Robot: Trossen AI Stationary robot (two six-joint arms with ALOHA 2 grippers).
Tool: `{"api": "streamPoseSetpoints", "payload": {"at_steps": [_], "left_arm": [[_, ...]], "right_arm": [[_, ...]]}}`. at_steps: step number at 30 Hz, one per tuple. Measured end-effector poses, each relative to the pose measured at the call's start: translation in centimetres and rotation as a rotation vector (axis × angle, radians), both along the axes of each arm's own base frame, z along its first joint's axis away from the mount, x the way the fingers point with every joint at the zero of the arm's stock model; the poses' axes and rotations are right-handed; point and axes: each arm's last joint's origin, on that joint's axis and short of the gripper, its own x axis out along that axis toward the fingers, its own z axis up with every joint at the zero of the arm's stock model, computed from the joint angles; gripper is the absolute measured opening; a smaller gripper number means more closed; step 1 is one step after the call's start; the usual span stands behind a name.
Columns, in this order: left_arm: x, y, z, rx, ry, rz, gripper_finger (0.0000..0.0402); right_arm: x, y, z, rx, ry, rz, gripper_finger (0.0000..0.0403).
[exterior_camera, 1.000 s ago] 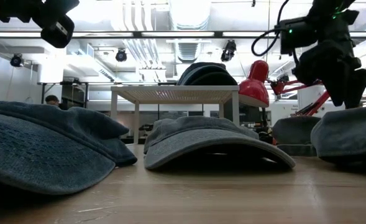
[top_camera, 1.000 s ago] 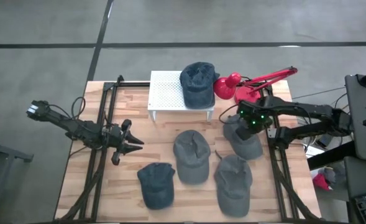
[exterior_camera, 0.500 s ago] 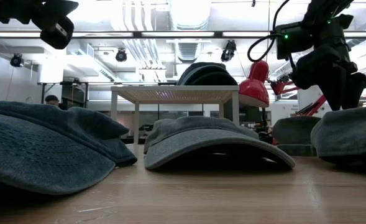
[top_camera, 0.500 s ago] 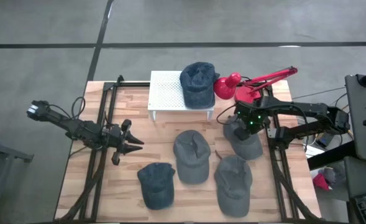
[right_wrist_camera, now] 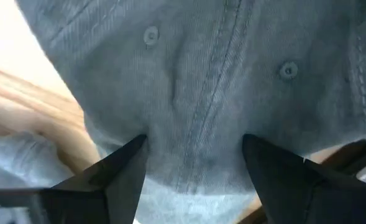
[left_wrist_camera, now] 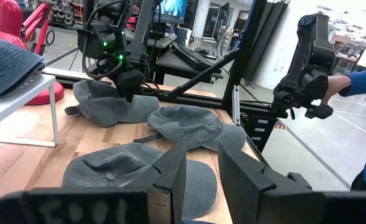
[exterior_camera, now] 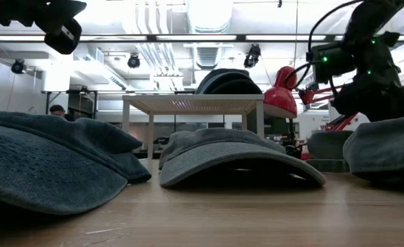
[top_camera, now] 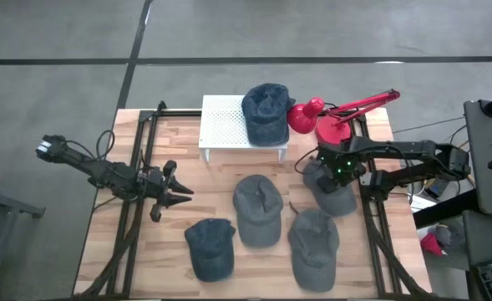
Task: Pick & Place hat
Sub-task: Stack the blue cap on top of the blue cap on the shelf
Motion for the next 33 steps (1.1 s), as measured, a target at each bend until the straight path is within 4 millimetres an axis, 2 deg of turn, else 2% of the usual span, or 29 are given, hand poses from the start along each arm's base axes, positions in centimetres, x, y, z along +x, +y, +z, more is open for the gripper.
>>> {"api": "streamPoseSetpoints", "payload": {"at_steps": [8, 17, 23, 33], "left_arm": [[0.0, 0.0, 0.0, -0.014, 0.002, 0.0, 0.0097], [0.0, 0.0, 0.0, -0.018, 0.001, 0.0, 0.0097], [0.0, 0.0, 0.0, -0.02, -0.001, -0.001, 0.0097], [0.0, 0.0, 0.0, -0.02, 0.0, 0.0, 0.0097]], "right_arm": [[-0.8, 0.3, -1.5, 0.017, 0.028, -0.027, 0.0213], [-0.7, 0.3, -1.9, 0.009, 0.003, -0.027, 0.0095], [-0.2, 0.1, -1.4, -0.006, -0.032, -0.019, 0.0018], [0.8, -0.3, 0.3, -0.034, -0.095, -0.015, 0.0011]]}}
